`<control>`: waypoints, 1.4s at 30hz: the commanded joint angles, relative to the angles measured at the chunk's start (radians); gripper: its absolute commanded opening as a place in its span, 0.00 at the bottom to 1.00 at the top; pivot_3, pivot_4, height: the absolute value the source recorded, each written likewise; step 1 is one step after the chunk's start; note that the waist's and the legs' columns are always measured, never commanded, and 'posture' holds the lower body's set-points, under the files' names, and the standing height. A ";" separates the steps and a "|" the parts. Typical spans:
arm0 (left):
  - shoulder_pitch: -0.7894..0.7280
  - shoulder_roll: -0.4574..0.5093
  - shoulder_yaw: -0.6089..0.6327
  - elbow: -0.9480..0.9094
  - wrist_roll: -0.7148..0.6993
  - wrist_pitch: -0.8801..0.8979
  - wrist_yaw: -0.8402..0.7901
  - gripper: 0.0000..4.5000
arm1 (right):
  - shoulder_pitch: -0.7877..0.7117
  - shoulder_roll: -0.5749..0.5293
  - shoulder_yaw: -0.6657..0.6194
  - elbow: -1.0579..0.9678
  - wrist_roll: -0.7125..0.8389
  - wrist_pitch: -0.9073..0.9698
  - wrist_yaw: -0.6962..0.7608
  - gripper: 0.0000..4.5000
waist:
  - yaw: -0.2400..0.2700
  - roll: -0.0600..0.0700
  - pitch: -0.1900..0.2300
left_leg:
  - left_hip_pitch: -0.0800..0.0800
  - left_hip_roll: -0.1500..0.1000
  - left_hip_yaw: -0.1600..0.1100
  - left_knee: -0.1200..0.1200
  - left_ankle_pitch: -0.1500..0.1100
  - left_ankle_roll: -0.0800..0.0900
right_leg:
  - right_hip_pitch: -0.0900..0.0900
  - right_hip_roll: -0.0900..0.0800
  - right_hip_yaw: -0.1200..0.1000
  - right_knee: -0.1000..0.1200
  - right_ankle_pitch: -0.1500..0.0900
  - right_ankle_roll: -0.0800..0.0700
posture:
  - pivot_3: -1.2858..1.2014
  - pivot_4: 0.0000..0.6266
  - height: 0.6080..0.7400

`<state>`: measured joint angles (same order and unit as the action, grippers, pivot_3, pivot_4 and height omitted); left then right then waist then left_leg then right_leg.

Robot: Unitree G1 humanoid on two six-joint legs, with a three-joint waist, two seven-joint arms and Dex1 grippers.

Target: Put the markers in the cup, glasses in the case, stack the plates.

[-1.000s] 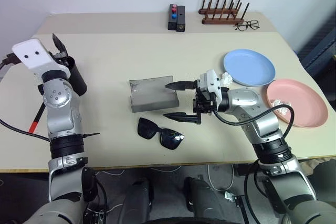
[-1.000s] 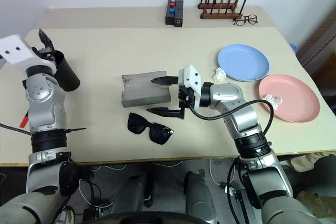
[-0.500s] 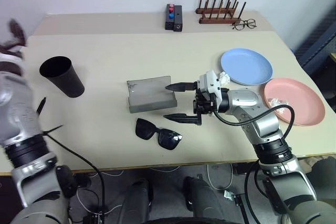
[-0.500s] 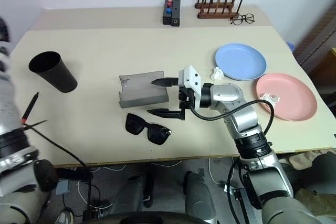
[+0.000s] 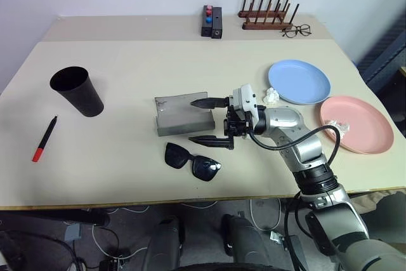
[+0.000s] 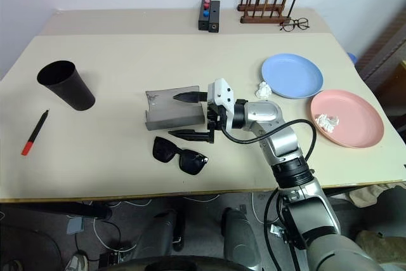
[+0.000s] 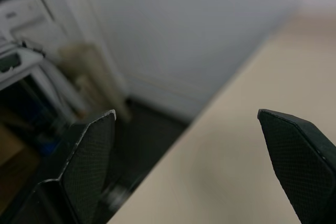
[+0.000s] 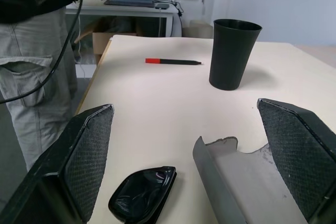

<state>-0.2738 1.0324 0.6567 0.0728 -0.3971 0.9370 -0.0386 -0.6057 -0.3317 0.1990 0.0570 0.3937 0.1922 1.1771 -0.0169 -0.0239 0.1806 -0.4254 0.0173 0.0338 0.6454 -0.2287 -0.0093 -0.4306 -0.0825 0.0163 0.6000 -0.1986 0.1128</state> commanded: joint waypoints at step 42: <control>-0.134 0.064 -0.423 0.384 0.130 0.149 -0.565 0.23 | 0.009 -0.026 -0.024 -0.080 0.009 0.024 -0.034 1.00 | 0.000 -0.001 0.000 | 0.001 0.007 0.013 0.002 -0.001 -0.002 | -0.011 0.001 0.000 0.014 0.000 -0.006 | 0.52 0.24 1.00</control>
<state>-0.4120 1.0940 0.2177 0.4596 -0.2848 1.0757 -0.6262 -0.5949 -0.3536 0.1995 0.0171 0.3793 0.2181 1.1455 -0.0171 -0.0251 0.1804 -0.4248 0.0247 0.0465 0.6476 -0.2296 -0.0111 -0.4418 -0.0809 0.0164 0.6138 -0.1992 0.1067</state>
